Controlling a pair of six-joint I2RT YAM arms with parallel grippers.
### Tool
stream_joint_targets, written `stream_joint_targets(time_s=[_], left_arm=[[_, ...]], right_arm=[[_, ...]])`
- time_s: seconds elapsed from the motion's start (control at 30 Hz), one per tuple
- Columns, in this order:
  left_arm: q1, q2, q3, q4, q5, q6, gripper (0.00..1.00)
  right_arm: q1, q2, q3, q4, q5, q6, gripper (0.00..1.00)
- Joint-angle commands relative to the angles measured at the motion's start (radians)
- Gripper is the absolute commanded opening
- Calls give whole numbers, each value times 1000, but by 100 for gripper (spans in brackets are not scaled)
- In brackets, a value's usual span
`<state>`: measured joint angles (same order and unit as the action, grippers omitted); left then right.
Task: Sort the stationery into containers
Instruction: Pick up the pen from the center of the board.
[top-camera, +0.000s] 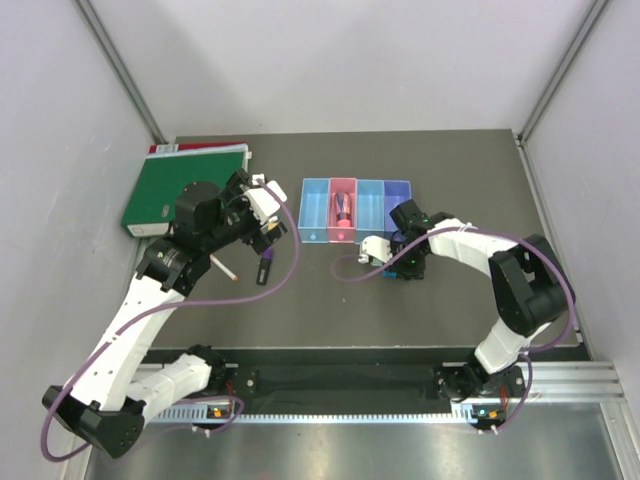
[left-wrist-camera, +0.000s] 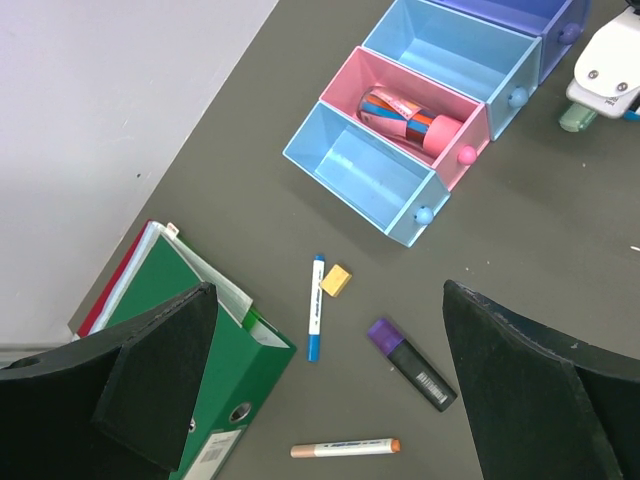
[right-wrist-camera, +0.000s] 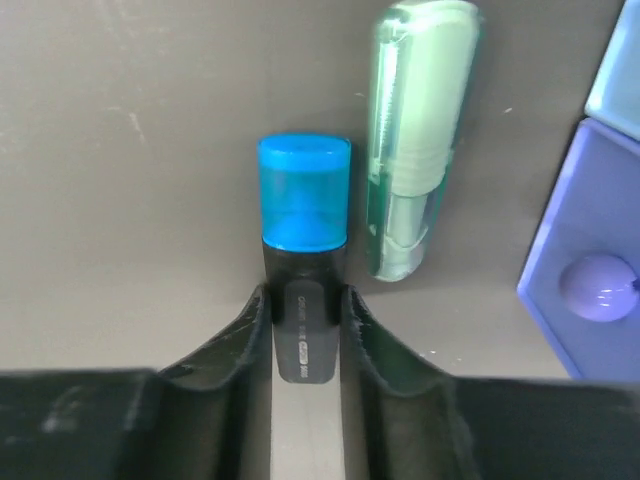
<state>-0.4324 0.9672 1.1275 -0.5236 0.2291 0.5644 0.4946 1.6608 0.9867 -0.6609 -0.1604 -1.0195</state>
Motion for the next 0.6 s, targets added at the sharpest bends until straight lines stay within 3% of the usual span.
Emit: stream_joint_targets(time_s=[0.0, 0.07, 0.23, 0.57], left_arm=[[4, 1, 43, 48, -1, 14, 99], [6, 2, 44, 50, -2, 14, 99], [4, -5, 35, 48, 3, 15, 99], [4, -70, -55, 53, -11, -8, 99]], right_arm=[[10, 36, 6, 27, -8, -2, 6], [10, 25, 7, 20, -7, -1, 0], [18, -47, 13, -25, 7, 27, 0], [19, -229, 254, -169, -73, 289, 0]])
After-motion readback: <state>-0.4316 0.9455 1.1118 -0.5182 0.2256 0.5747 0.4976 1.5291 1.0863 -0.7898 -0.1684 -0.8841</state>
